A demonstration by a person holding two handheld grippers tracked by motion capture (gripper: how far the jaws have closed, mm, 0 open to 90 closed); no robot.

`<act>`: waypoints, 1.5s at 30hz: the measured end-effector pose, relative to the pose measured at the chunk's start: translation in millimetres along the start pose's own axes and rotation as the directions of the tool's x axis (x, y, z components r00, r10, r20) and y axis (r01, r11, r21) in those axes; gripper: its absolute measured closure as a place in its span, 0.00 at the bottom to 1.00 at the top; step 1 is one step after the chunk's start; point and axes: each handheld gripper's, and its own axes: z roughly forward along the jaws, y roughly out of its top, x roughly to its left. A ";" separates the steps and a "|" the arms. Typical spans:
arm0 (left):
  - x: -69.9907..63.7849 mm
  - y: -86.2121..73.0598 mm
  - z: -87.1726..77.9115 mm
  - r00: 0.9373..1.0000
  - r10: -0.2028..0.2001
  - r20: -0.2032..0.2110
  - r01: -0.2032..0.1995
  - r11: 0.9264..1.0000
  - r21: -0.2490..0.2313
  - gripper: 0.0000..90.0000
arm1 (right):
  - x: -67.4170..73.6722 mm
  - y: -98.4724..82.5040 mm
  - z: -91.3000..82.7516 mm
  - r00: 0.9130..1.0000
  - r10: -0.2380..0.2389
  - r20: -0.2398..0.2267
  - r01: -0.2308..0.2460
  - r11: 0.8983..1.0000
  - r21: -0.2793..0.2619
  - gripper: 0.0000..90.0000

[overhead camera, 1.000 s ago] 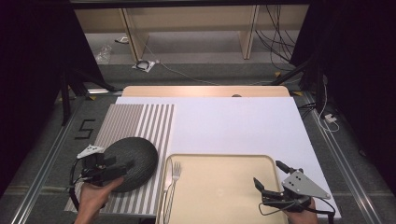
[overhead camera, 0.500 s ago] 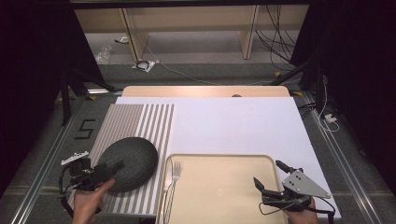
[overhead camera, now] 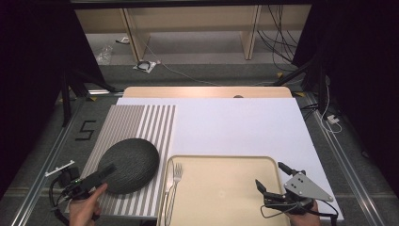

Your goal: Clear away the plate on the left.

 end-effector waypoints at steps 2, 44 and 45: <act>2.1 -0.9 -2.7 1.000 -0.021 -0.001 0.021 1.000 -0.015 0.17 | 0.6 0.4 0.4 1.000 -0.004 0.000 0.004 1.000 -0.001 0.14; 36.8 -40.0 -14.1 0.821 -0.561 0.109 0.569 0.819 -0.074 0.21 | 6.1 1.1 3.6 1.000 -0.025 -0.004 0.025 1.000 0.012 0.14; 36.6 -40.9 -13.5 0.813 -0.571 0.116 0.580 0.812 -0.070 0.21 | 6.1 1.1 3.7 1.000 -0.025 -0.004 0.025 1.000 0.012 0.14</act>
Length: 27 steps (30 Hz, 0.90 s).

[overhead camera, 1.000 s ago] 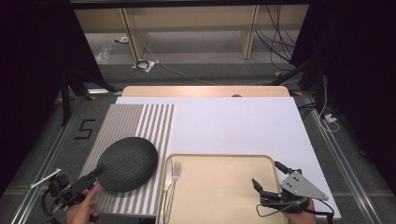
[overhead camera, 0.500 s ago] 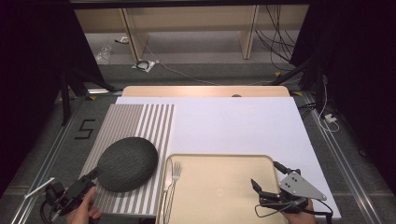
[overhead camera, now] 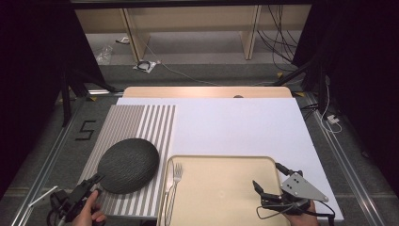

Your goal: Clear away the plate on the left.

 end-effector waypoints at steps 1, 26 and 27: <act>0.6 -1.2 0.7 1.000 -0.010 0.000 0.010 1.000 0.001 0.21 | -0.1 -0.1 0.1 1.000 -0.002 0.001 0.002 1.000 0.000 0.14; 10.1 -28.8 13.1 0.987 -0.162 0.015 0.161 0.986 0.050 0.38 | 0.6 -0.1 1.2 1.000 -0.003 0.001 0.003 1.000 0.006 0.14; 10.2 -29.3 13.4 0.987 -0.162 0.017 0.161 0.986 0.045 0.40 | 0.7 -0.1 1.2 1.000 -0.002 0.000 0.002 1.000 0.006 0.14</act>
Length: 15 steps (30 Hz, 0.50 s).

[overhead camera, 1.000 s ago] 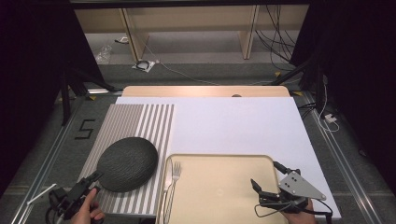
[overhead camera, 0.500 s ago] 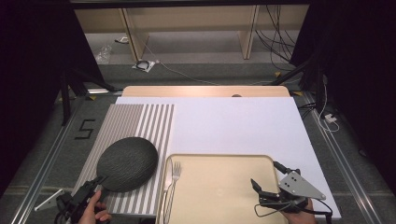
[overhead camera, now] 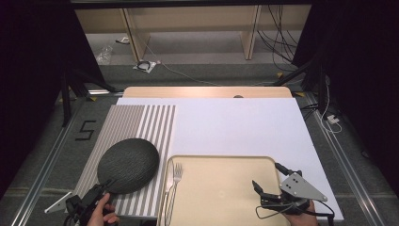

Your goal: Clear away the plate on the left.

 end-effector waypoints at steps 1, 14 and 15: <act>0.1 -0.2 0.1 1.000 0.000 0.001 0.000 1.000 -0.002 0.41 | 0.1 -0.1 0.3 1.000 -0.001 0.000 0.001 1.000 -0.001 0.14; 5.6 -4.3 11.2 1.000 -0.012 -0.002 0.012 1.000 0.003 0.53 | 1.0 0.0 0.3 1.000 -0.003 -0.002 0.003 1.000 0.001 0.14; 5.7 -4.6 11.9 1.000 -0.014 -0.001 0.014 1.000 0.003 0.54 | 0.9 -0.1 0.4 1.000 -0.004 -0.002 0.004 1.000 0.002 0.14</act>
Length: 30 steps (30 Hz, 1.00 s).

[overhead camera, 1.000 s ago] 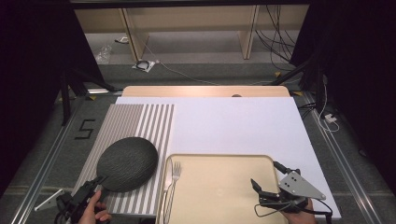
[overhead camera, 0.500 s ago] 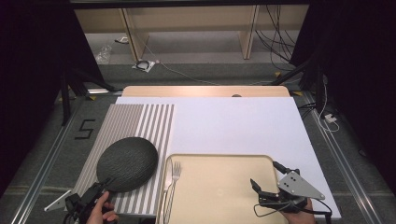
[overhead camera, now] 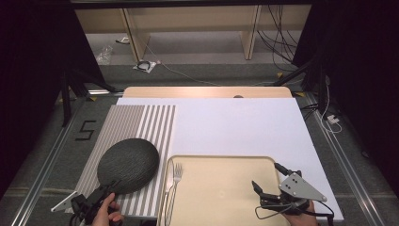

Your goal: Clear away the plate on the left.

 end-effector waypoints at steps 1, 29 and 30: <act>0.1 -0.5 0.9 1.000 0.003 0.001 -0.003 1.000 0.000 0.54 | -0.1 0.0 0.2 1.000 -0.001 -0.001 0.001 1.000 0.001 0.14; 12.0 -1.0 8.3 0.997 -0.078 0.003 0.078 0.997 -0.007 0.93 | 1.2 0.1 1.4 1.000 -0.010 -0.004 0.010 1.000 0.001 0.15; 11.9 -0.8 8.1 0.997 -0.078 0.007 0.078 0.997 -0.009 0.93 | 1.2 0.1 1.4 1.000 -0.010 -0.004 0.010 1.000 0.000 0.15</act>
